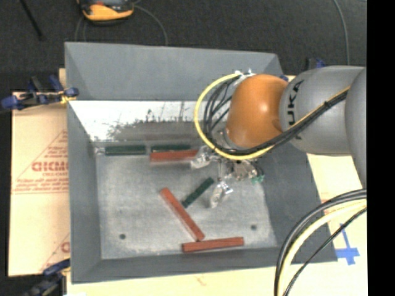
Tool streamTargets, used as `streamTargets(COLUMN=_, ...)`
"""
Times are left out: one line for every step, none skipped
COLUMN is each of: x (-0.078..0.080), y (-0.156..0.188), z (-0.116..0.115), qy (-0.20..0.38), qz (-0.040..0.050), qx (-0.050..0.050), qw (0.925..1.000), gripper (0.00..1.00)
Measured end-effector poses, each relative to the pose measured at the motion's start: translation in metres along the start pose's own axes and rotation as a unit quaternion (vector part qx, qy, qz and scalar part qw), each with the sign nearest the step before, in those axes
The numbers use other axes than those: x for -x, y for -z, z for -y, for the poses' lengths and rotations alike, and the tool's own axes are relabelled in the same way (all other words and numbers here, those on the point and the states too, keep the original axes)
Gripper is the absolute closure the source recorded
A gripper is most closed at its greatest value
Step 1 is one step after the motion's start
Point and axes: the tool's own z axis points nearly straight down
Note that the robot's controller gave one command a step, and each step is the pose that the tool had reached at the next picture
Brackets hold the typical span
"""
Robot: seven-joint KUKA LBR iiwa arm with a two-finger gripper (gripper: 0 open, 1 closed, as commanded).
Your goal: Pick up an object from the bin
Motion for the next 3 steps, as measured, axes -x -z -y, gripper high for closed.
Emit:
streamTargets(x=-0.001, y=-0.0231, z=-0.0058, qy=-0.027, qz=0.0002, qx=0.0, qw=0.9996, gripper=0.0)
streamTargets(x=0.0035, y=-0.0254, z=-0.0043, qy=-0.008, qz=0.004, qx=-0.001, qw=1.0, gripper=1.0)
streamTargets(x=0.0031, y=-0.0247, z=-0.0043, qy=-0.005, qz=0.0039, qx=-0.001, qw=1.0, gripper=1.0)
